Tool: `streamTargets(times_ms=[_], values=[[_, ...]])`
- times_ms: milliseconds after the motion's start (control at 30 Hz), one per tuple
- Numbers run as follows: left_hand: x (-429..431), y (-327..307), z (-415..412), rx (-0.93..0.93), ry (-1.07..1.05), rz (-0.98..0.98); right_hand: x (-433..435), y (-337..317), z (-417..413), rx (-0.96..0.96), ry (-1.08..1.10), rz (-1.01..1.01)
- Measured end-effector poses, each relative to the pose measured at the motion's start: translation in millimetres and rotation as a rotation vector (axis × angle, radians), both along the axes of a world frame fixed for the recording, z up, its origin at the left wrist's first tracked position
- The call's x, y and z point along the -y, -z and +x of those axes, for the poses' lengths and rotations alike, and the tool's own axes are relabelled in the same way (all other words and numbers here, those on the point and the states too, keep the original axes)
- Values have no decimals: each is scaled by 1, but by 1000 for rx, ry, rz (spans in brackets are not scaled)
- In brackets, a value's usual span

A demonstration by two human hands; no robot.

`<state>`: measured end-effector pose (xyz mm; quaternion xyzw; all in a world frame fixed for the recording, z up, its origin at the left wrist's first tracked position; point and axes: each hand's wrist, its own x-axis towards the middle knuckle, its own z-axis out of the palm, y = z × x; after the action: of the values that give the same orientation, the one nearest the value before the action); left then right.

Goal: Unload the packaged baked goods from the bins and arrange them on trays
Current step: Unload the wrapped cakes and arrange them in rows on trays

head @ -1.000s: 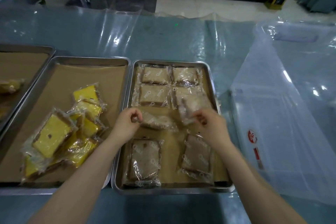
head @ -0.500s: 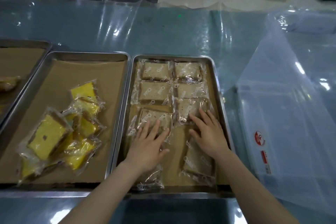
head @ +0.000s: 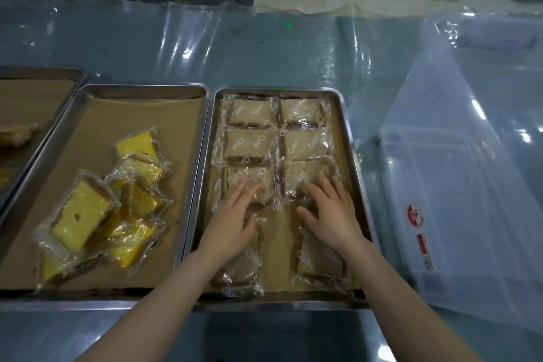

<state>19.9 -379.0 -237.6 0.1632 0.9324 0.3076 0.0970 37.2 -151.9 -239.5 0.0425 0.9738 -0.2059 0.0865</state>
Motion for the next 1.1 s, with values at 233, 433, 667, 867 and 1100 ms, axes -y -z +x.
streamTargets(times_ms=[233, 433, 667, 867, 1100], values=[[36, 13, 56, 12, 17, -149, 1, -5, 68, -39, 82, -47], [35, 0, 48, 9, -63, -153, -1, -12, 80, -41, 125, 5], [35, -12, 45, 41, -172, -298, -11, -3, 100, -55, -47, -44], [38, -20, 62, 113, -282, -337, -6, -10, 100, -2, -32, 210], [19, -15, 81, -193, -106, -408, 15, -7, 93, -119, -92, 254]])
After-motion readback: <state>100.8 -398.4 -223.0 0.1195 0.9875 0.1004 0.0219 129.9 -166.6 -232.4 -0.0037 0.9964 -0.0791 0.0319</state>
